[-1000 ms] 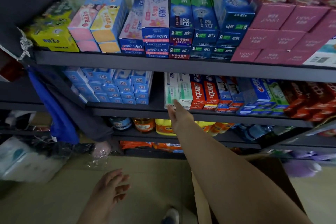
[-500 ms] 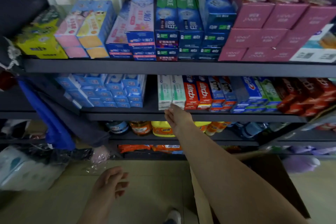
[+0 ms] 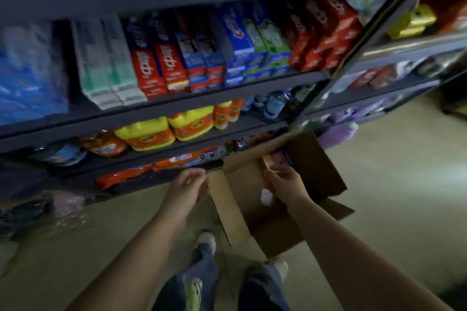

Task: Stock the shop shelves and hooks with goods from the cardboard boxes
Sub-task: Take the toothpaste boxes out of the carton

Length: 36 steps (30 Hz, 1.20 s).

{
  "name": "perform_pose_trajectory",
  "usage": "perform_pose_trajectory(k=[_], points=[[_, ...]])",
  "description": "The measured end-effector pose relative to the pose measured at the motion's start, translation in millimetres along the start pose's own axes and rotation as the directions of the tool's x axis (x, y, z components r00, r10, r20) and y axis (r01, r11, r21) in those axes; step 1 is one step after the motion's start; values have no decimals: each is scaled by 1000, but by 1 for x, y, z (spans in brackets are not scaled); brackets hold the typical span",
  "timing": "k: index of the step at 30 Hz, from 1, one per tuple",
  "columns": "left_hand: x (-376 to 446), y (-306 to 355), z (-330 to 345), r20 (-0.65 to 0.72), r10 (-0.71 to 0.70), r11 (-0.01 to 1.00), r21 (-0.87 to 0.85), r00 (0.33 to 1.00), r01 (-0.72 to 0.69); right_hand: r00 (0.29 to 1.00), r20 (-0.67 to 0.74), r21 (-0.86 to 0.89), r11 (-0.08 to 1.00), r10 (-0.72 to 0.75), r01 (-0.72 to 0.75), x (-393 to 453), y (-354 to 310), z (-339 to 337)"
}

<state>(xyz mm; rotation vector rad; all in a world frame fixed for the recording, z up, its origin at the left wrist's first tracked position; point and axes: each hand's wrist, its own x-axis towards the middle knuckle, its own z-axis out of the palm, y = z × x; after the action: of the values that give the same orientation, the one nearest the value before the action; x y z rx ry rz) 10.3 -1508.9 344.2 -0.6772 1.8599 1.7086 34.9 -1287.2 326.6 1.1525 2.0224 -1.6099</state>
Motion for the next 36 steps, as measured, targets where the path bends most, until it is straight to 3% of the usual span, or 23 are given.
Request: perform_pose_trajectory(k=[9, 18, 20, 21, 23, 24, 26, 28, 31, 36], points=[[55, -102, 118, 89, -156, 975, 171, 984, 140, 992, -31, -164, 978, 125, -129, 94, 127, -70], [197, -248, 224, 99, -240, 947, 242, 966, 210, 932, -130, -54, 936, 338, -347, 275, 278, -38], [241, -281, 241, 81, -247, 945, 240, 966, 222, 933, -137, -174, 919, 333, -353, 328, 310, -21], [263, -297, 249, 74, -247, 945, 239, 966, 223, 926, -171, -154, 920, 335, -361, 353, 323, -13], [306, -326, 264, 72, -236, 949, 233, 969, 214, 947, -179, -323, 894, 265, -311, 393, 349, 4], [325, -339, 269, 76, -232, 949, 235, 970, 209, 927, -189, -223, 906, 323, -361, 417, 363, 10], [357, -362, 279, 85, -227, 952, 231, 970, 203, 858, -155, 159, 870, 489, -467, 453, 385, 20], [379, -379, 283, 85, -224, 955, 217, 971, 201, 837, -125, 329, 818, 533, -472, 483, 415, 32], [393, -395, 286, 64, -221, 960, 191, 973, 206, 860, -96, 439, 797, 501, -415, 513, 450, 40], [394, -402, 290, 68, -215, 965, 170, 974, 201, 897, 31, 615, 699, 441, -365, 514, 443, 36]])
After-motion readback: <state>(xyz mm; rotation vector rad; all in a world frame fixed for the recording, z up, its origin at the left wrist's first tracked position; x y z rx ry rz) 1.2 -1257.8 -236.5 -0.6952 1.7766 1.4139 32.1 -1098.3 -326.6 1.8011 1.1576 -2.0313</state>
